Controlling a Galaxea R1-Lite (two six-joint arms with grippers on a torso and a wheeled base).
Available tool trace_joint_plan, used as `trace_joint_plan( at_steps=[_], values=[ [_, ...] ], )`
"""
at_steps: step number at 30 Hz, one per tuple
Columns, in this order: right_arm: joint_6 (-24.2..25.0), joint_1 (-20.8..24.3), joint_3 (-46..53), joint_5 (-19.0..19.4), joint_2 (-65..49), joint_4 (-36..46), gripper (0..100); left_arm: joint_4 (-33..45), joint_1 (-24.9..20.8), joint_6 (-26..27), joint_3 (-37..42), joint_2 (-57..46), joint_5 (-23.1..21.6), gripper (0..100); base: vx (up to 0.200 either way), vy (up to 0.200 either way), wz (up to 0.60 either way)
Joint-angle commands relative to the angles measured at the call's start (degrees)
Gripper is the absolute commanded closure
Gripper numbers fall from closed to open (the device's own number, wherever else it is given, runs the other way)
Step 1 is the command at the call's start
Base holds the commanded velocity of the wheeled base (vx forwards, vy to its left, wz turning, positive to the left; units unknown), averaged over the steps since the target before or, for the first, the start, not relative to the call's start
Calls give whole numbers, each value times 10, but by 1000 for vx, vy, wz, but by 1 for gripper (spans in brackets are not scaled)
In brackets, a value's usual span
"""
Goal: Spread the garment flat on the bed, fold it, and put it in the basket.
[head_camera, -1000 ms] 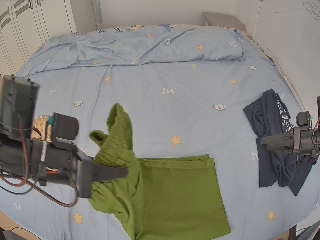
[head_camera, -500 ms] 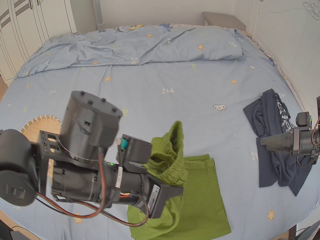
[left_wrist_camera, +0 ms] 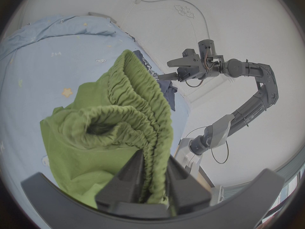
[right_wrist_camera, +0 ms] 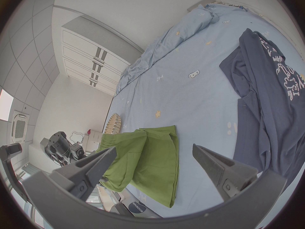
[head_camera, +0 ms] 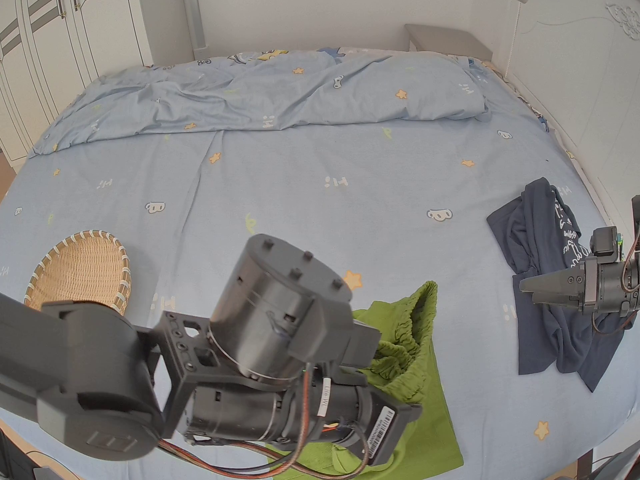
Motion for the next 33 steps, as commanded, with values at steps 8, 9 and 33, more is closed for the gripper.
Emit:
trace_joint_plan(
  at_steps=[8, 9, 33],
  values=[
    [0, 2, 2, 0, 7, 0, 0, -157, -50, -130, 21, 48, 1, 0, 0, 0, 0],
    [0, 2, 2, 0, 8, 0, 0, -161, -49, -132, 21, 49, 1, 0, 0, 0, 0],
    [4, 33, 11, 1, -31, 4, 0, -287, 409, -143, 293, 101, -342, 0, 0, 0, 0]
  ],
)
